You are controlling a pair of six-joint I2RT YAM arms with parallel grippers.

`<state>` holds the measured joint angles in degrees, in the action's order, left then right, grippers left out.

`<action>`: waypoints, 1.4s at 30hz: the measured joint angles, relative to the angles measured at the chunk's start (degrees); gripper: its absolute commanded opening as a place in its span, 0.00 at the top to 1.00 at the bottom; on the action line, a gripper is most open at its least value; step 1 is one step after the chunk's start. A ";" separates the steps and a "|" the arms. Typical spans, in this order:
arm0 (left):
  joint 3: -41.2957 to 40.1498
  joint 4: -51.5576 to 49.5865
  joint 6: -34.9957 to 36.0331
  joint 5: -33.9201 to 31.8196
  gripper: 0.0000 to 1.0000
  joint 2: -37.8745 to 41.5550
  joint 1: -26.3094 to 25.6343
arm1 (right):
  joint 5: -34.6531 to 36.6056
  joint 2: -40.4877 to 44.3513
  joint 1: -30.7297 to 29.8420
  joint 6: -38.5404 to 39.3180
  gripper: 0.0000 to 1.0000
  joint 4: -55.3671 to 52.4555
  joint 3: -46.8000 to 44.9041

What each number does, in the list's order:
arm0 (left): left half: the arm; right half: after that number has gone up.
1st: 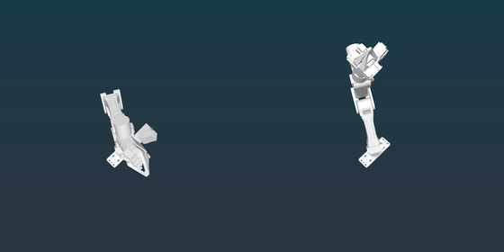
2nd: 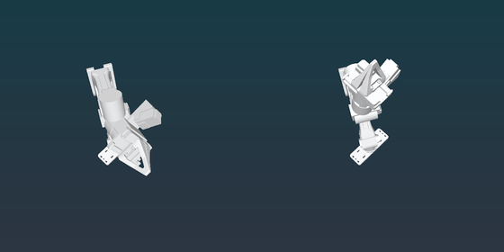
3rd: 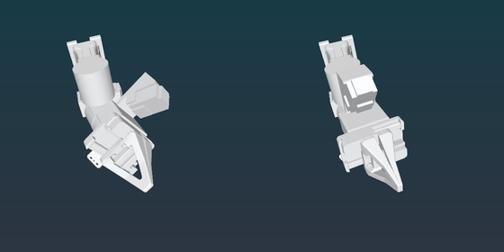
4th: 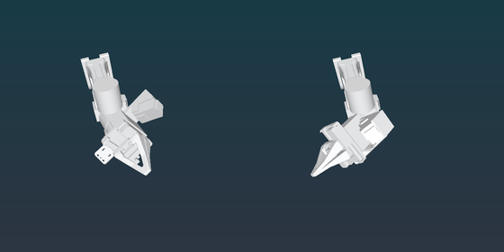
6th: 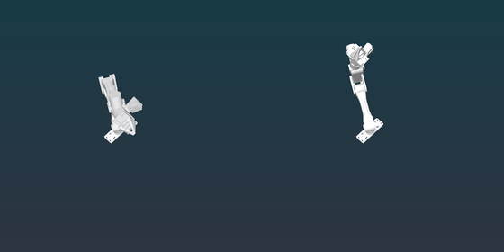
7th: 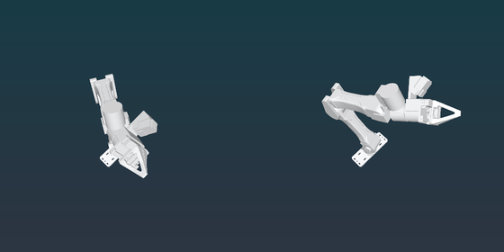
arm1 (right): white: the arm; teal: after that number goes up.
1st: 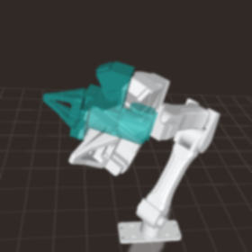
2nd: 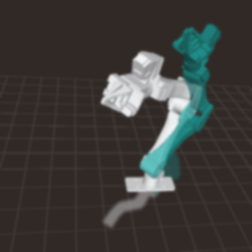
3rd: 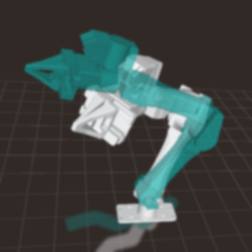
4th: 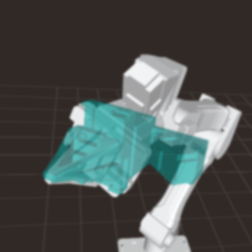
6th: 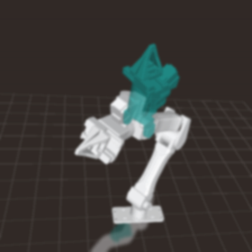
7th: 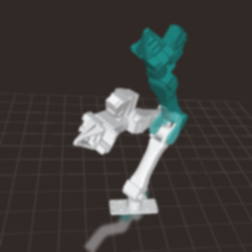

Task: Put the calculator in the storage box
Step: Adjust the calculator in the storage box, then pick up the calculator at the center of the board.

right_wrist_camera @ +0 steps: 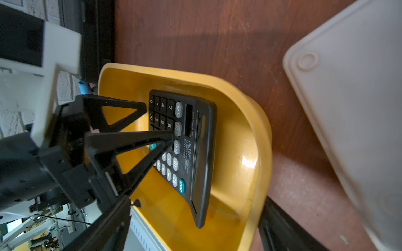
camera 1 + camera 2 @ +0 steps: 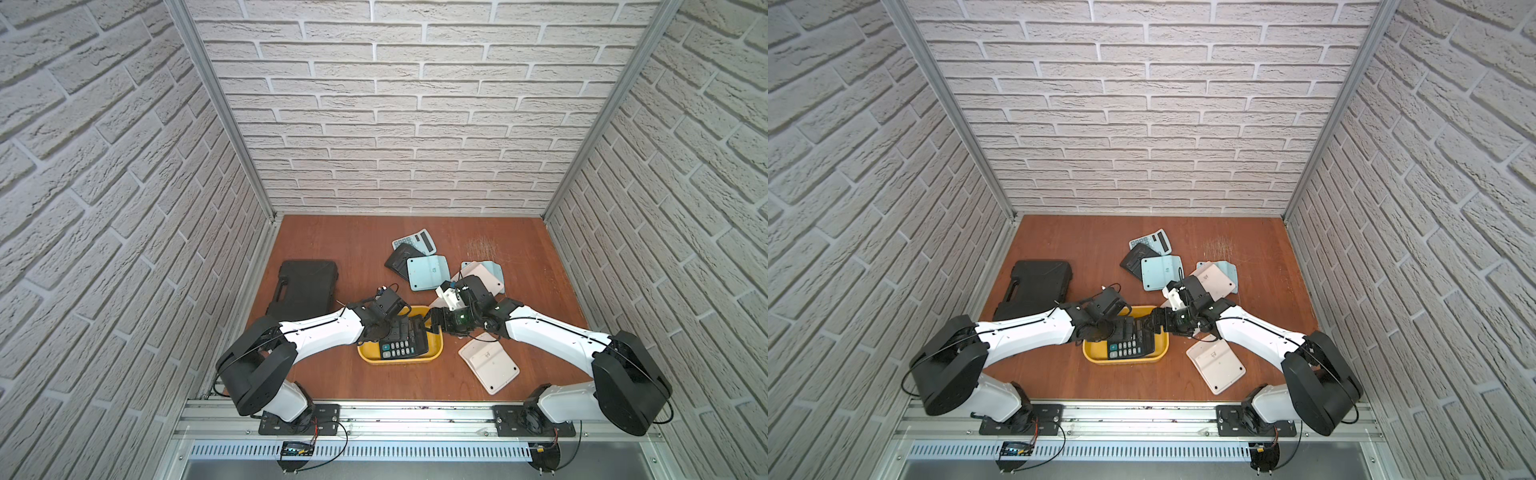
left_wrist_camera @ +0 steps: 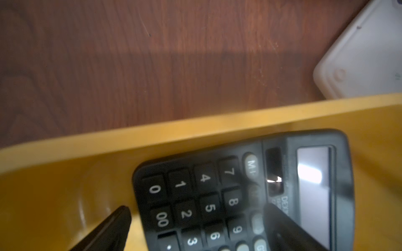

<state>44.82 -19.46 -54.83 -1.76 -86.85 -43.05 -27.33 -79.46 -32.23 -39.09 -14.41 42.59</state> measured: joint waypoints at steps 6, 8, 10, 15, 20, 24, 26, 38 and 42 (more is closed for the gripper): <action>-0.48 5.31 -0.98 2.29 0.02 -1.09 0.00 | -1.31 -1.27 0.20 -2.19 0.09 2.75 -0.90; -0.48 6.36 -1.25 2.84 0.02 -1.27 0.00 | -1.44 -1.40 0.20 -2.51 0.09 3.17 -0.90; -0.48 7.21 -1.60 3.45 0.02 -1.40 0.00 | -1.46 -1.40 0.20 -2.60 0.09 3.28 -0.90; -1.33 9.18 -2.25 4.35 0.02 -1.31 0.13 | -0.68 -1.22 0.20 -2.56 0.09 3.06 -0.90; -2.89 8.63 -2.47 4.52 0.02 1.09 1.51 | 2.34 1.20 0.70 -2.05 0.07 0.00 -0.57; -2.84 4.92 -1.73 4.07 0.02 5.09 3.63 | 5.44 5.31 2.54 -0.57 0.01 -4.09 0.61; -1.92 2.12 -0.68 3.76 0.02 7.30 4.70 | 6.67 7.61 4.31 0.61 0.00 -6.08 1.53; 14.49 -5.03 8.24 6.45 0.02 5.79 10.25 | 5.57 14.34 25.75 6.64 0.00 -10.86 1.44; 19.74 -5.09 10.80 8.76 0.01 -0.15 10.25 | 2.69 14.40 32.59 7.26 0.03 -10.01 -2.08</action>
<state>64.55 -24.56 -44.03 7.01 -87.00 -32.80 -24.64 -65.06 0.36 -31.83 -24.43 40.51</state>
